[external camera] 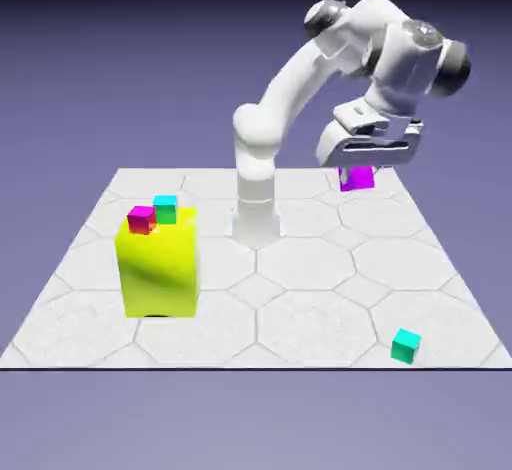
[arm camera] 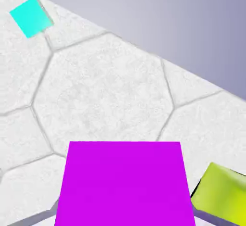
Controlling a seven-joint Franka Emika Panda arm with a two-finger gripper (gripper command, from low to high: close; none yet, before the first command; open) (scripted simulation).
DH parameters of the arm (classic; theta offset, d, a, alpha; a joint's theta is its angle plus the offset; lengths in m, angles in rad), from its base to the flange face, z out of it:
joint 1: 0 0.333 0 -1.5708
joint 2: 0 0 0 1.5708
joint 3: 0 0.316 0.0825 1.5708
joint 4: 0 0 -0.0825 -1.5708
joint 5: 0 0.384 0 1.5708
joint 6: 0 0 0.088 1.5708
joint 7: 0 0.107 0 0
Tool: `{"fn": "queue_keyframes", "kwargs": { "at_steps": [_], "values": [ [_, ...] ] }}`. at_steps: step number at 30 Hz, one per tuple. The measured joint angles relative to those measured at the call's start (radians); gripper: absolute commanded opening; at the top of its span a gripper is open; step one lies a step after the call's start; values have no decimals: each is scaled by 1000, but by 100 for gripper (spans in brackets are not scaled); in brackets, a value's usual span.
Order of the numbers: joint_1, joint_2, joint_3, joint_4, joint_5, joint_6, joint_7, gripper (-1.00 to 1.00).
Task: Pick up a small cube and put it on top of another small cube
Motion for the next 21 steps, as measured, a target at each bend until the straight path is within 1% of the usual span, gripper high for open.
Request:
{"fn": "queue_keyframes", "kwargs": {
  "at_steps": [21],
  "values": [
    [560, 289, -761, -40, -89, -66, 46, -100]
  ]
}}
